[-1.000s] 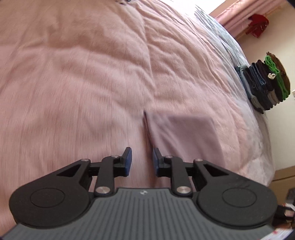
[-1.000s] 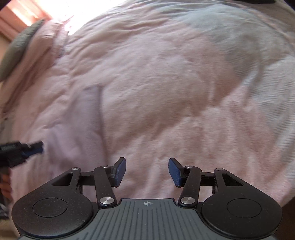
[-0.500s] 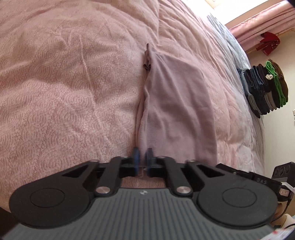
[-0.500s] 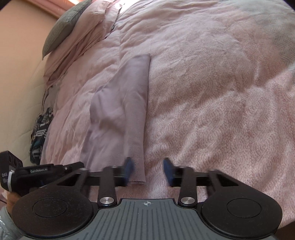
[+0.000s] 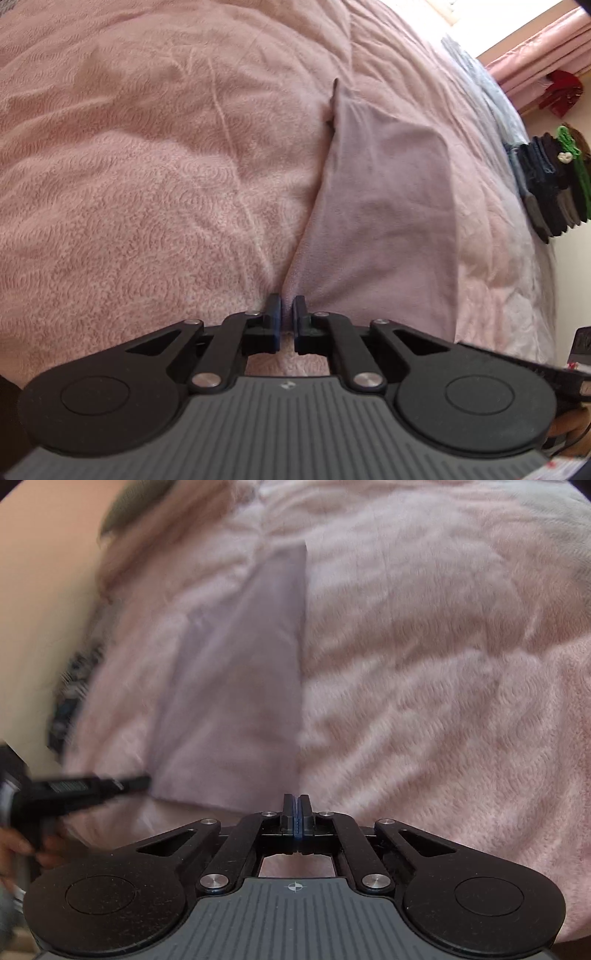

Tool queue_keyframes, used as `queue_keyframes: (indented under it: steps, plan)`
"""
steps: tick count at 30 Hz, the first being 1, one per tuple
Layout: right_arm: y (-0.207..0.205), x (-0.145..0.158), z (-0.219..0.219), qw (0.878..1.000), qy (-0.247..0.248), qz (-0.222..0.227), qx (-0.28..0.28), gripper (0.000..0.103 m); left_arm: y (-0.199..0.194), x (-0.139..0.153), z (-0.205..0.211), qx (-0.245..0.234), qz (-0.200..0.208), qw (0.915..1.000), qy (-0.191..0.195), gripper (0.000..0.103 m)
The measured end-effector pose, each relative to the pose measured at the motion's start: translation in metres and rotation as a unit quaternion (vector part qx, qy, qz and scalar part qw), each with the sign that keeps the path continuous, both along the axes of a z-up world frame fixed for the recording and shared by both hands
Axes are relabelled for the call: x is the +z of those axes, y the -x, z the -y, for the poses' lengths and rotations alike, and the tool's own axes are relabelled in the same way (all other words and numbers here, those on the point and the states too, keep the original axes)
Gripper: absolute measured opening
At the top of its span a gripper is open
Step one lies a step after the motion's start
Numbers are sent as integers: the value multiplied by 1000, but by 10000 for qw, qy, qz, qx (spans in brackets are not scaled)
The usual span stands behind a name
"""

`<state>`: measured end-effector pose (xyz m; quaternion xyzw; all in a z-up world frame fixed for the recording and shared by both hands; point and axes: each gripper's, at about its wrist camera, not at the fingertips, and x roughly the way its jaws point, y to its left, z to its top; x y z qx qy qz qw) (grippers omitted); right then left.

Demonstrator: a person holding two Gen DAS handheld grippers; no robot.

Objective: Organize objects

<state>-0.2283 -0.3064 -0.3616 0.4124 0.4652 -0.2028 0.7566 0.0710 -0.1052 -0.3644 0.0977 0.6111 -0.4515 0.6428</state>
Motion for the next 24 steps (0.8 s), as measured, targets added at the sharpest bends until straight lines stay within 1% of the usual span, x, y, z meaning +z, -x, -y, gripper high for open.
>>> queue_keyframes:
  steps: [1, 3, 5, 7, 9, 10, 12, 14, 15, 16, 18, 19, 20, 21, 22, 23, 24]
  plan:
    - [-2, 4, 0, 9999, 71, -62, 74, 0, 0, 3, 3, -2, 45, 10000, -47, 6]
    - [-5, 15, 3, 9991, 360, -210, 126, 1, 1, 13, 5, -16, 274, 9996, -64, 7]
    - [-8, 28, 9, 9975, 657, -234, 146, 3, -3, 26, 3, 83, 561, 9983, -105, 8]
    - [-18, 40, 15, 9945, 1024, -147, 181, 3, -10, 38, 8, 118, 888, 9958, -166, 8]
    - [-37, 49, 24, 9907, 1337, 19, 266, 3, -14, 48, 23, -62, 1142, 9934, -22, 8]
    - [-50, 51, 28, 9889, 1440, 96, 353, 3, -16, 51, 37, -237, 1216, 9923, 85, 8]
    - [-78, 49, 37, 9847, 1663, 117, 517, 3, -15, 51, 66, -599, 1300, 9892, 302, 8]
    - [-102, 42, 48, 9792, 1931, 73, 624, 3, -13, 44, 99, -964, 1364, 9847, 487, 8]
    - [-114, 40, 55, 9766, 2061, -6, 621, 3, -14, 39, 115, -1099, 1417, 9823, 538, 8]
    - [-125, 38, 61, 9748, 2153, 11, 576, 3, -14, 32, 133, -1208, 1481, 9800, 551, 8]
    - [-141, 31, 76, 9722, 2296, 132, 433, 3, -21, 18, 160, -1294, 1522, 9780, 609, 8]
    - [-148, 25, 82, 9710, 2357, 117, 393, 3, -25, 11, 172, -1306, 1519, 9778, 621, 8]
    - [-155, 17, 89, 9705, 2380, 58, 387, 3, -30, 3, 182, -1323, 1510, 9776, 636, 8]
    - [-163, 4, 99, 9711, 2347, -100, 424, 3, -34, -6, 190, -1364, 1522, 9770, 606, 8]
    - [-168, -7, 106, 9707, 2333, -356, 444, 3, -39, -17, 198, -1412, 1568, 9762, 494, 10]
    - [-170, -12, 110, 9705, 2329, -450, 443, 3, -43, -25, 203, -1412, 1572, 9765, 419, 14]
    - [-167, -10, 114, 9709, 2326, -423, 381, 3, -49, -28, 205, -1375, 1459, 9787, 448, 15]
